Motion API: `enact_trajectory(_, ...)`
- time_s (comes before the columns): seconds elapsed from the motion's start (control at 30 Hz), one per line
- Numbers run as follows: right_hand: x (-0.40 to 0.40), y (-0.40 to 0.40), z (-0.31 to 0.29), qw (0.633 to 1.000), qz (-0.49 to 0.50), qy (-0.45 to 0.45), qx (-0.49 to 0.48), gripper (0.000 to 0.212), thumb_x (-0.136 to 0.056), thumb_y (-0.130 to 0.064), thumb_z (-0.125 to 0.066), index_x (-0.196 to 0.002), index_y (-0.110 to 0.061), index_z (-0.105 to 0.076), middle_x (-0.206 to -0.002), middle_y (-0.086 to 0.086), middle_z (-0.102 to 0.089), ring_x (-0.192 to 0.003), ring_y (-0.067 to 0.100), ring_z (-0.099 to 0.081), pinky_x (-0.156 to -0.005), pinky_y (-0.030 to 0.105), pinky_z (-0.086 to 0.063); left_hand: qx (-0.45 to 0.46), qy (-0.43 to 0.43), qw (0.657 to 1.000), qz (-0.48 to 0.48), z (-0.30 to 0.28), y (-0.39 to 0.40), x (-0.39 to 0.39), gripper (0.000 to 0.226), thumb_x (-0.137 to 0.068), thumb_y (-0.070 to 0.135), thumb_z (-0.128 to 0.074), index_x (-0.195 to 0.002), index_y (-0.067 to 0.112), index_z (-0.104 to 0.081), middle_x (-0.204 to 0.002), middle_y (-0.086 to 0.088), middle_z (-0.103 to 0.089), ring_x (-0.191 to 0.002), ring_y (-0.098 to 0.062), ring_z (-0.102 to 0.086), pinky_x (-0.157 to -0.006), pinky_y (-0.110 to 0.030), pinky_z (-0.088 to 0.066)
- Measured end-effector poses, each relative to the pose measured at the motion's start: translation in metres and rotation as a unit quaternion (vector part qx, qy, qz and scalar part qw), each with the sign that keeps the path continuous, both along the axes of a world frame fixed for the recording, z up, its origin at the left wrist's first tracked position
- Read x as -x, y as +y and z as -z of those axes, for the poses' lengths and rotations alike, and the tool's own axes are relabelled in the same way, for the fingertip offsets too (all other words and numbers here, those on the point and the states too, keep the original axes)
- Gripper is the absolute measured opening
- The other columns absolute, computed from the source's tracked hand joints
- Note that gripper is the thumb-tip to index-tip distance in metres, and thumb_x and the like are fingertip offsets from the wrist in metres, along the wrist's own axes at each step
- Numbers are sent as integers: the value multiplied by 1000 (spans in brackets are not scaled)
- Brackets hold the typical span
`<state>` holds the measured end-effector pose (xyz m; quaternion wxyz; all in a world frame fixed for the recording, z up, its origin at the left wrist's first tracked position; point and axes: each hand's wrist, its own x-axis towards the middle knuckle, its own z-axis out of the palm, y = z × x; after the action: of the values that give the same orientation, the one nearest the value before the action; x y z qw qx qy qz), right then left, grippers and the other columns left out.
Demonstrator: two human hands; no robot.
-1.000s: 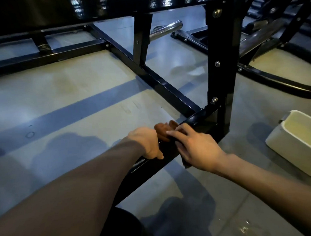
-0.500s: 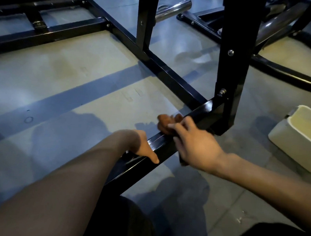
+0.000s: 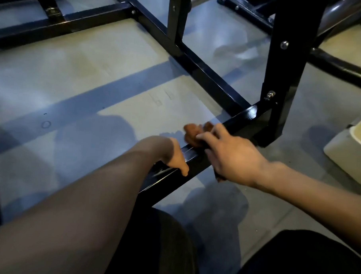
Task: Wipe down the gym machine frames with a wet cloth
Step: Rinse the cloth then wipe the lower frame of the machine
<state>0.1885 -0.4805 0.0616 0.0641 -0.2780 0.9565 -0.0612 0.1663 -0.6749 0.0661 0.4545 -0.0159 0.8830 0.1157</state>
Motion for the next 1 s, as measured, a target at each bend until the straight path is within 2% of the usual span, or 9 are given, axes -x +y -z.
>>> enact_trajectory(0.17,14,36,11,997,-34,67,1,48,-102,-41,-45,-149,-33,-47,-127,-1,-51,-65,22,-62,-46,32,-43,8,24,1000,6,9,7,5,83,-80,55,-81,-136,3,-50,-126,-17,-60,-109,-34,-64,-89,-41,-57)
enact_trajectory(0.33,60,73,17,953,286,98,30,46,-104,-29,-51,-150,-27,-47,-136,15,-46,-87,46,-64,-67,38,-40,29,69,997,35,24,12,10,69,-74,69,-78,-104,9,-59,-99,-12,-63,-93,-32,-64,-84,-37,-55)
enact_trajectory(0.4,49,50,15,962,261,68,37,46,-103,-27,-53,-148,-23,-48,-136,16,-43,-81,46,-64,-65,42,-44,29,62,997,29,23,10,10,69,-73,70,-78,-106,10,-63,-103,-12,-66,-93,-32,-65,-84,-37,-56)
enact_trajectory(0.53,4,19,11,998,-7,-14,55,46,-102,-33,-55,-146,-26,-50,-128,6,-47,-61,21,-56,-49,31,-39,16,71,997,17,23,10,5,64,-69,65,-79,-108,16,-69,-100,-7,-69,-89,-26,-67,-85,-36,-58)
enact_trajectory(0.67,30,47,11,993,100,24,56,44,-105,-38,-49,-149,-34,-44,-132,-1,-51,-81,29,-68,-56,36,-46,28,44,998,35,24,11,12,64,-69,65,-81,-104,14,-68,-99,-7,-69,-89,-26,-67,-85,-37,-58)
enact_trajectory(0.77,54,69,13,968,244,41,45,44,-105,-36,-49,-148,-33,-43,-136,4,-48,-96,42,-65,-69,43,-46,14,16,999,32,26,16,22,79,-71,73,-77,-118,9,-67,-110,-10,-69,-99,-28,-67,-94,-38,-55)
enact_trajectory(0.87,61,69,10,946,295,14,132,40,-103,-30,-53,-144,-31,-52,-132,5,-55,-107,35,-64,-84,41,-51,-28,41,999,-18,25,19,26,103,-75,85,-59,-137,3,-57,-135,-20,-61,-121,-35,-59,-104,-42,-44)
enact_trajectory(0.93,64,60,2,897,343,-76,266,33,-104,-26,-56,-136,-29,-61,-118,2,-65,-95,16,-67,-77,28,-49,-73,61,993,-77,20,22,27,102,-81,80,-58,-148,3,-46,-147,-20,-52,-132,-33,-52,-113,-40,-39)
enact_trajectory(1.0,66,53,-12,808,380,-197,405,25,-104,-22,-57,-127,-26,-67,-100,3,-70,-67,3,-68,-55,17,-49,-181,113,955,-204,18,27,25,84,-84,65,-70,-142,6,-53,-138,-15,-61,-124,-26,-58,-111,-33,-41)
